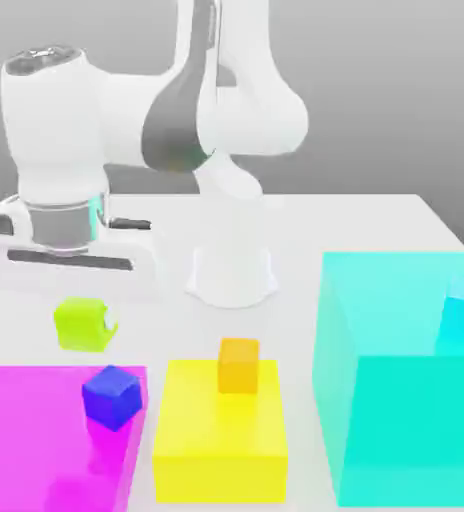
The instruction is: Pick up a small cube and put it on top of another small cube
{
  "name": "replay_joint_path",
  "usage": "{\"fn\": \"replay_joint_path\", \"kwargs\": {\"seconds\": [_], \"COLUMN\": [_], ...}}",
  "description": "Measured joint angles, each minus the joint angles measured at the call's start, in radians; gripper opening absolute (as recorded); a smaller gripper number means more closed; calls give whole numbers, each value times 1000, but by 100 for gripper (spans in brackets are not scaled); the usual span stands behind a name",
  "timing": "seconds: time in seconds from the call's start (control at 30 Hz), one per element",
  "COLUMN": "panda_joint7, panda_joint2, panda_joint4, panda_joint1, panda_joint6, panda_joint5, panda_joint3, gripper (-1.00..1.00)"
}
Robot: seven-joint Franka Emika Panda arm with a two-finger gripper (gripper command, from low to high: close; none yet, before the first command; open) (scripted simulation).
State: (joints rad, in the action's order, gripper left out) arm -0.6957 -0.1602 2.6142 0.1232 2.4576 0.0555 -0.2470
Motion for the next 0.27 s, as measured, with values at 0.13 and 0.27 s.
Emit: {"fn": "replay_joint_path", "kwargs": {"seconds": [0.13,0.27], "panda_joint7": [5,10], "panda_joint2": [116,141], "panda_joint4": [18,22], "panda_joint1": [-12,-17], "panda_joint6": [132,160], "panda_joint5": [-43,-51], "panda_joint3": [6,6], "gripper": [-100,100]}}
